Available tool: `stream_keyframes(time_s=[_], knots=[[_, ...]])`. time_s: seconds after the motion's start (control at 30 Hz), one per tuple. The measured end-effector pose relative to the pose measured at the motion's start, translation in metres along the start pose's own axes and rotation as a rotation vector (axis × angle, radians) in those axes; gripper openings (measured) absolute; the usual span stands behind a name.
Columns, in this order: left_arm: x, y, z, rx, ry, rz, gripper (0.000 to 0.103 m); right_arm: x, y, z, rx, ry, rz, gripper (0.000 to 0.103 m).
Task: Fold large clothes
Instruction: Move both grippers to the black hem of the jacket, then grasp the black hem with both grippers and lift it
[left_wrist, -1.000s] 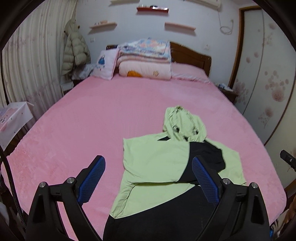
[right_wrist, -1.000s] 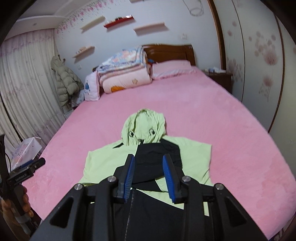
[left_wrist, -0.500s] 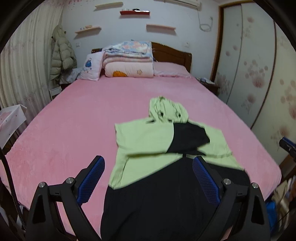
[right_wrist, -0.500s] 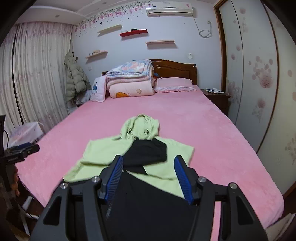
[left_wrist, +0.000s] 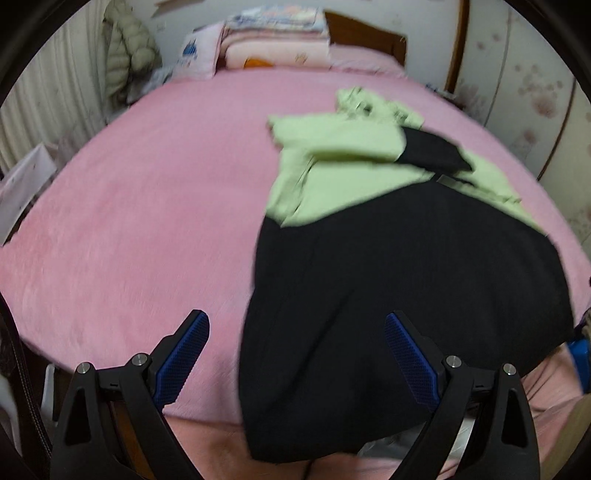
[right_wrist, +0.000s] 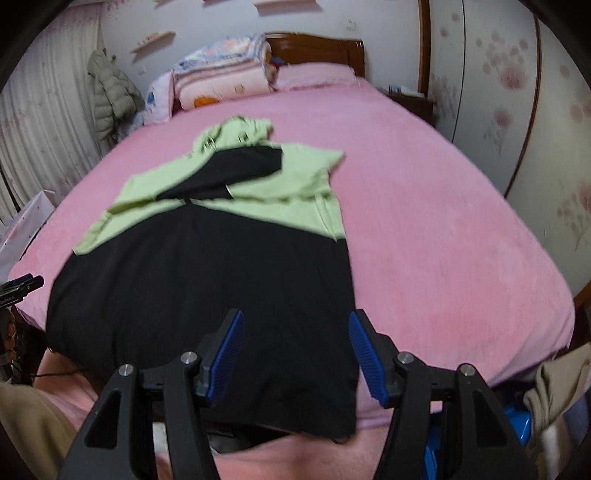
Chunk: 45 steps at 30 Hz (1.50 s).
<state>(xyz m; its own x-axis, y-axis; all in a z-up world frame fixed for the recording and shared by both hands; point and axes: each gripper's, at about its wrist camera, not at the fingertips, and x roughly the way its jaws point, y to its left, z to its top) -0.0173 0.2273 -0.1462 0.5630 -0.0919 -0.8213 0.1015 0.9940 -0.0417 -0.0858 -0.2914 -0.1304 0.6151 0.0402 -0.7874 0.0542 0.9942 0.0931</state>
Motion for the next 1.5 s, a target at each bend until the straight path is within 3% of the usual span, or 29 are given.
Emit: stream_keyframes(time_s=[0.13, 0.33, 0.57, 0.73, 0.8, 0.9, 1.03, 1.27, 1.33, 1.37, 1.4, 1.5], knots=[[0.019, 0.025, -0.019, -0.04, 0.071, -0.035, 0.095, 0.023, -0.018, -0.017, 0.022, 0.064, 0.023, 0.059], [0.031, 0.041, -0.04, -0.061, 0.104, -0.125, 0.095, 0.049, -0.043, -0.044, 0.092, 0.175, 0.068, 0.059], [0.047, 0.044, -0.048, -0.052, 0.13, -0.176, 0.093, 0.061, -0.047, -0.059, 0.111, 0.212, 0.124, 0.056], [0.053, 0.04, -0.053, -0.055, 0.158, -0.2, 0.093, 0.068, -0.043, -0.059, 0.109, 0.231, 0.158, 0.038], [0.052, 0.039, -0.055, -0.053, 0.167, -0.225, 0.082, 0.064, -0.039, -0.059, 0.085, 0.226, 0.169, 0.028], [0.048, 0.04, -0.061, -0.055, 0.171, -0.262, 0.073, 0.063, -0.037, -0.058, 0.071, 0.227, 0.169, 0.028], [0.051, 0.048, -0.064, -0.105, 0.179, -0.292, 0.073, 0.069, -0.042, -0.057, 0.094, 0.243, 0.181, 0.031], [0.06, 0.041, -0.061, -0.071, 0.205, -0.259, 0.072, 0.077, -0.035, -0.057, 0.068, 0.257, 0.139, 0.034], [0.059, 0.035, -0.059, -0.065, 0.214, -0.246, 0.042, 0.074, -0.032, -0.057, 0.052, 0.247, 0.129, 0.027], [0.059, 0.031, -0.056, -0.068, 0.227, -0.249, 0.016, 0.069, -0.029, -0.056, 0.036, 0.236, 0.135, 0.022], [0.056, 0.028, -0.053, -0.079, 0.239, -0.248, 0.008, 0.063, -0.026, -0.055, 0.021, 0.223, 0.134, 0.015], [0.043, 0.02, -0.042, -0.091, 0.236, -0.26, 0.004, 0.039, -0.022, -0.046, -0.004, 0.159, 0.169, 0.011]])
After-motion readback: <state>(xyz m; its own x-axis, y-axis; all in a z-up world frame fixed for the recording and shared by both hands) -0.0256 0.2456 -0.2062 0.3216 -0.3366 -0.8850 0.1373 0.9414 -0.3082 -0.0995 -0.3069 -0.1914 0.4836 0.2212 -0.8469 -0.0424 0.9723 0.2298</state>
